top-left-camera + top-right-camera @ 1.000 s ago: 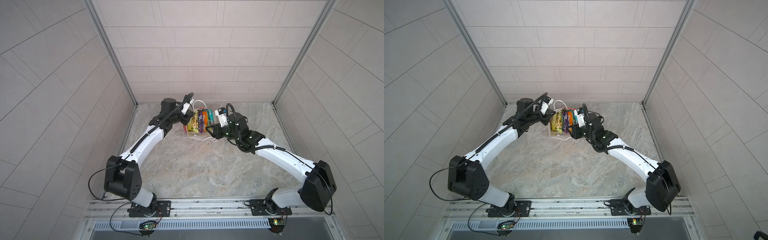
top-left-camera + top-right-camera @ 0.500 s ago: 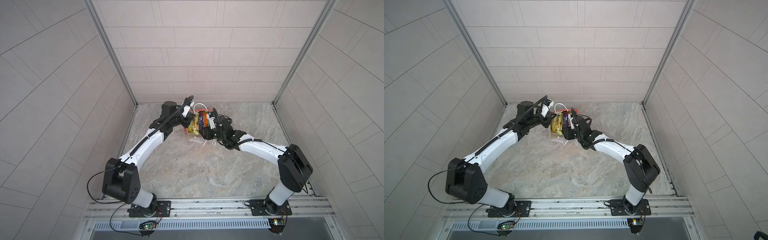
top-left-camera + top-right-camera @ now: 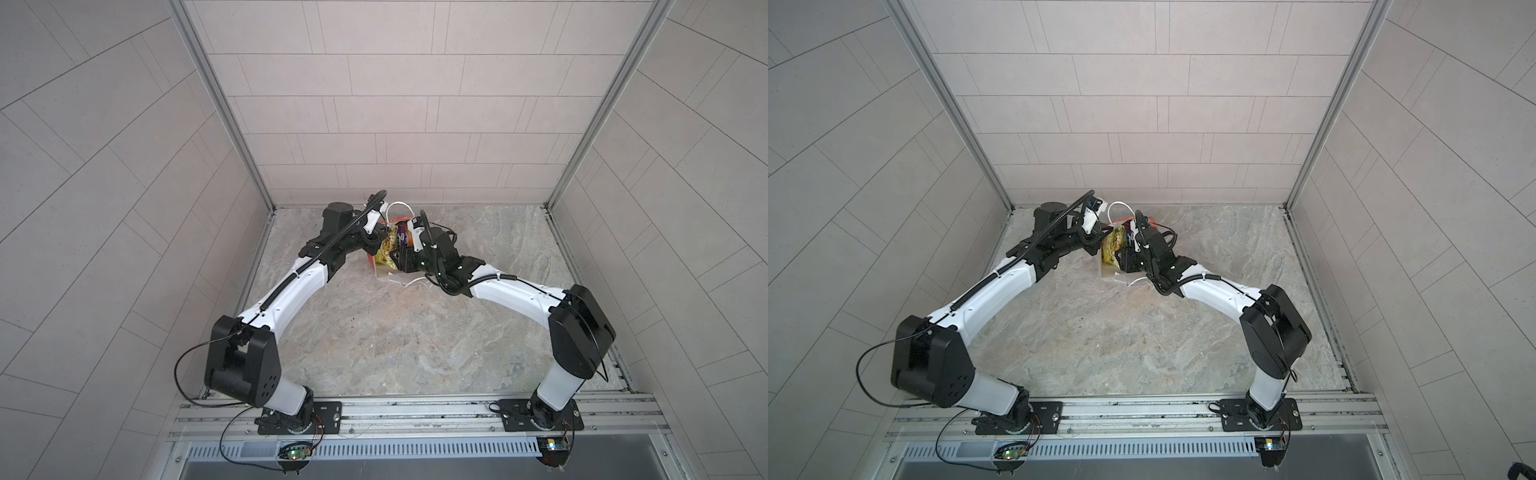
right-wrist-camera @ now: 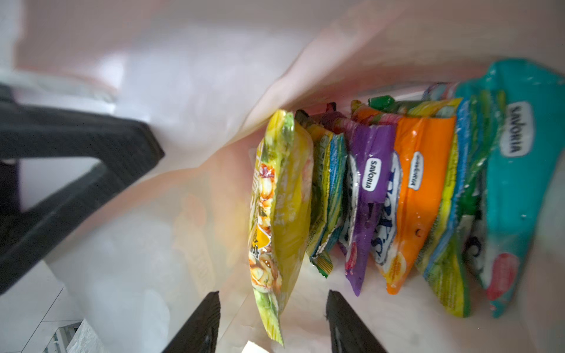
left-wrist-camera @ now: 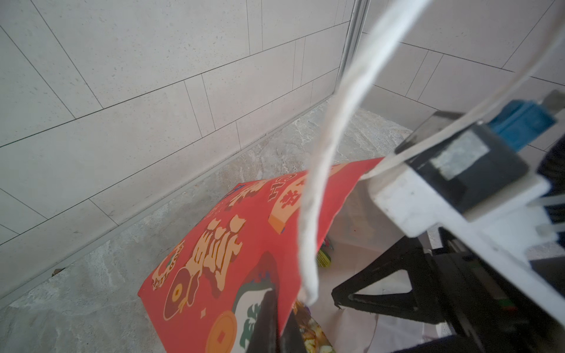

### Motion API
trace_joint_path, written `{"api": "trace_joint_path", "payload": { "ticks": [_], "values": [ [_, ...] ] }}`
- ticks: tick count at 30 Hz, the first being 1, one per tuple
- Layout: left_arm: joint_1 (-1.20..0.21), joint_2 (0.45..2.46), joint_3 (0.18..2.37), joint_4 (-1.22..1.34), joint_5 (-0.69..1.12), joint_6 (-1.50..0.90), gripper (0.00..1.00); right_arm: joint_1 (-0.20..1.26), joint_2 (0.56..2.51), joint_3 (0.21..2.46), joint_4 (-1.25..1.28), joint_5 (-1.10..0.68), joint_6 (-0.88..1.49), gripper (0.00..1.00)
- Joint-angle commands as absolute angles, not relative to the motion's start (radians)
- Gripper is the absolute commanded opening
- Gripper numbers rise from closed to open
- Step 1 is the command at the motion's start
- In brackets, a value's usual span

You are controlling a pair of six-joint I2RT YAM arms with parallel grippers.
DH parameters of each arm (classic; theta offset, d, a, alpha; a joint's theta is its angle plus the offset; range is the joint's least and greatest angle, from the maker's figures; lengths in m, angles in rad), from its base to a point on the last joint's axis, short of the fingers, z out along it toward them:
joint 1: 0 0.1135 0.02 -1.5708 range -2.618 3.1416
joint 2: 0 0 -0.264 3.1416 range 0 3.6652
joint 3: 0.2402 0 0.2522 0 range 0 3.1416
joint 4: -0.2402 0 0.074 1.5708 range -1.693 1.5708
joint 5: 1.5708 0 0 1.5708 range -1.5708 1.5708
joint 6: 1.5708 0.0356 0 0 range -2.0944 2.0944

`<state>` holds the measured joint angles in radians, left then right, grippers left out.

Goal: Take the snacks out of the paper bag
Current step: Pick up the snack from the paper bag.

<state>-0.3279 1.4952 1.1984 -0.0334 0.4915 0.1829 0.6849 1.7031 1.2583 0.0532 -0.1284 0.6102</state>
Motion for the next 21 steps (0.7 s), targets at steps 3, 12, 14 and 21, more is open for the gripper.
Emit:
{"api": "trace_joint_path", "payload": {
  "ticks": [3,12,14,21],
  "values": [
    [-0.343,1.485,1.188,0.02,0.529,0.177,0.0,0.689,1.677,1.279,0.03,-0.056,0.603,0.57],
    [-0.342,1.486,1.187,0.036,0.54,0.155,0.0,0.696,1.768,1.281,0.132,-0.061,0.639,0.57],
    [-0.342,1.491,1.19,0.037,0.549,0.153,0.0,0.699,1.785,1.286,0.154,-0.075,0.647,0.57],
    [-0.342,1.495,1.191,0.044,0.546,0.137,0.0,0.706,1.848,1.329,0.157,-0.068,0.644,0.44]
  ]
}}
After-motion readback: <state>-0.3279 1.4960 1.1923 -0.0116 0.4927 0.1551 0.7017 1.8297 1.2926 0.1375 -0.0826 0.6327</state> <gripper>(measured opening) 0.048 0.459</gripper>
